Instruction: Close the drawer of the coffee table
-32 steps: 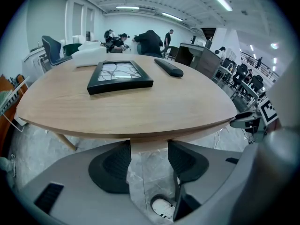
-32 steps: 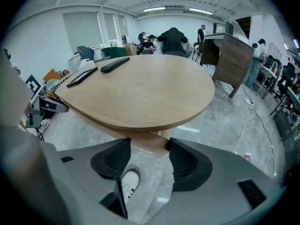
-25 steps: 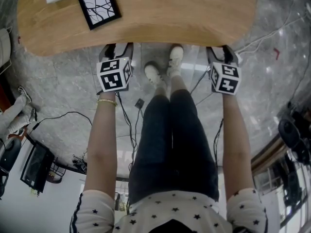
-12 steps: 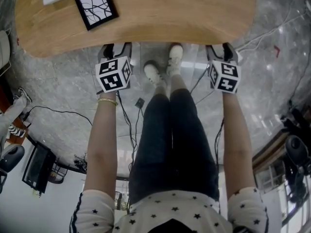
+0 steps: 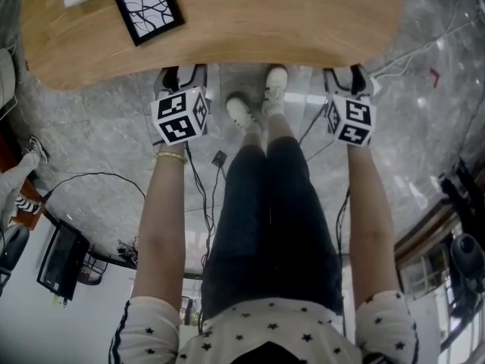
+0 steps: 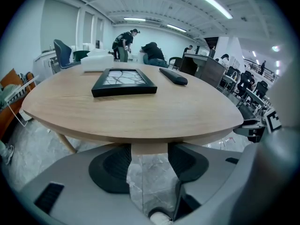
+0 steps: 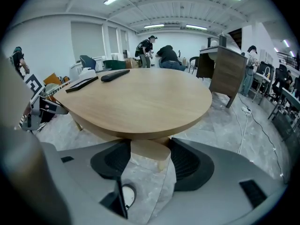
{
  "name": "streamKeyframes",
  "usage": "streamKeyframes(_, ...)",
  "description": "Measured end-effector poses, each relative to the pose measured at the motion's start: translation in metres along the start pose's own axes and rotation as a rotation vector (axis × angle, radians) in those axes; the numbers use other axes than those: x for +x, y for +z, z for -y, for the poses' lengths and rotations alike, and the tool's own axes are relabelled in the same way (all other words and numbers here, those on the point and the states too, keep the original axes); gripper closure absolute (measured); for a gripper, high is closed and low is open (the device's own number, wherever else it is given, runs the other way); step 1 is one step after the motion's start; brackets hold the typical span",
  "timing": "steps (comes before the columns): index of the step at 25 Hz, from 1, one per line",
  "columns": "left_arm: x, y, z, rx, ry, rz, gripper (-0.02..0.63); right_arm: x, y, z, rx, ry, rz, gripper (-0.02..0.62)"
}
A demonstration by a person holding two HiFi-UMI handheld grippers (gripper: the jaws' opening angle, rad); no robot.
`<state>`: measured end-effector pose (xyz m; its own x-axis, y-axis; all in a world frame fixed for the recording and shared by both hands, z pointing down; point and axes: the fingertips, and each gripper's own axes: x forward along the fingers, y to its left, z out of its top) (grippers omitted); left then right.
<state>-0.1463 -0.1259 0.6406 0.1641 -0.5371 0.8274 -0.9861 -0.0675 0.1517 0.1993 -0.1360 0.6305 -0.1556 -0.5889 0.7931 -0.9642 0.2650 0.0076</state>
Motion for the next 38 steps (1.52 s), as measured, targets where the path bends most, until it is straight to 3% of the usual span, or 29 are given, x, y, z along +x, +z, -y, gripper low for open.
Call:
streamKeyframes(7, 0.001, 0.001, 0.000, 0.001, 0.000, 0.017, 0.351, 0.000, 0.001, 0.000, 0.004, -0.007, 0.025, 0.327)
streamKeyframes(23, -0.011, -0.002, 0.001, -0.006, 0.010, -0.003, 0.353, -0.014, 0.001, 0.001, -0.053, -0.035, -0.042, 0.327)
streamKeyframes(30, -0.032, 0.002, 0.005, -0.008, 0.014, -0.001, 0.410, -0.030, 0.002, -0.011, -0.021, -0.032, -0.054, 0.331)
streamKeyframes(38, -0.073, 0.014, 0.015, -0.026, 0.024, 0.022, 0.493, -0.064, 0.019, -0.026, -0.015, -0.034, -0.034, 0.454)
